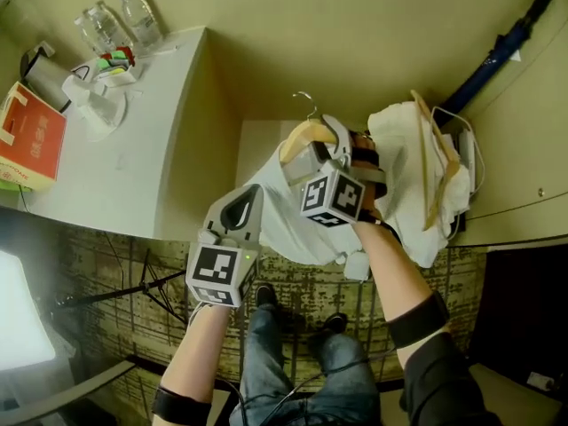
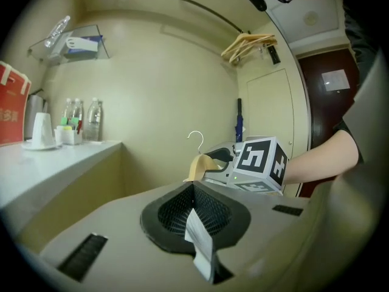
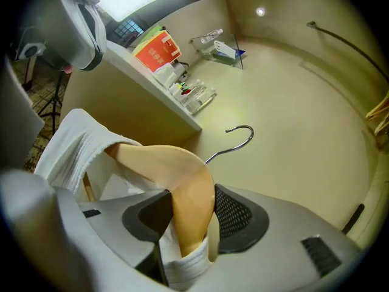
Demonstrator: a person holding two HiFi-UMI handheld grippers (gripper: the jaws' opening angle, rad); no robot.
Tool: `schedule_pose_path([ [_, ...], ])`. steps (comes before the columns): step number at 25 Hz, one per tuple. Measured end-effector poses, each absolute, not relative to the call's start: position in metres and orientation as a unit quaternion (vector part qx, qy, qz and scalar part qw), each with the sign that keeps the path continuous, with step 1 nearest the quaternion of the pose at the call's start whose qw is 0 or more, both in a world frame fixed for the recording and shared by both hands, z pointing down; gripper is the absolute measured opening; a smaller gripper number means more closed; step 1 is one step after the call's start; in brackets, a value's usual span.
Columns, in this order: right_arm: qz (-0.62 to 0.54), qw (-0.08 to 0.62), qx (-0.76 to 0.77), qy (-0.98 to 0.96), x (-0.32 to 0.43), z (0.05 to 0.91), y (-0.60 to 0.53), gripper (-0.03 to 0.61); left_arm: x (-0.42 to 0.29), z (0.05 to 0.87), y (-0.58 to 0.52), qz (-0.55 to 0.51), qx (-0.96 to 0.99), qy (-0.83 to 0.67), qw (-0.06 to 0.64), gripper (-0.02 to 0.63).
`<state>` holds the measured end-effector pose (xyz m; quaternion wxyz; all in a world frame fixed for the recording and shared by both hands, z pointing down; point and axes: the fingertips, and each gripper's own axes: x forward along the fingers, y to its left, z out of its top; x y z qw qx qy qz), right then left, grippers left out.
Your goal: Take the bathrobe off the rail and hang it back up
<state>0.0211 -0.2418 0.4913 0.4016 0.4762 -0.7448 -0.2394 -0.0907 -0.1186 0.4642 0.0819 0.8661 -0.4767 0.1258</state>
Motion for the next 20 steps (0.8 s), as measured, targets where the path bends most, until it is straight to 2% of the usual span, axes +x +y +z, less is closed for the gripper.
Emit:
schedule_pose_path([
  [6,-0.22,0.41,0.458,-0.757,0.013,0.584,-0.257,0.221,-0.087,0.534,-0.122,0.127,0.858,-0.482,0.119,0.0],
  [10,-0.213,0.42,0.436,-0.767,0.001,0.646,-0.276,0.221,-0.104,0.594,-0.127,0.145,0.854,-0.488,0.107,0.0],
  [20,-0.161,0.42,0.421,-0.787,-0.029,0.8,-0.318,0.221,-0.141,0.712,-0.15,0.154,0.843,-0.499,0.129,0.0],
])
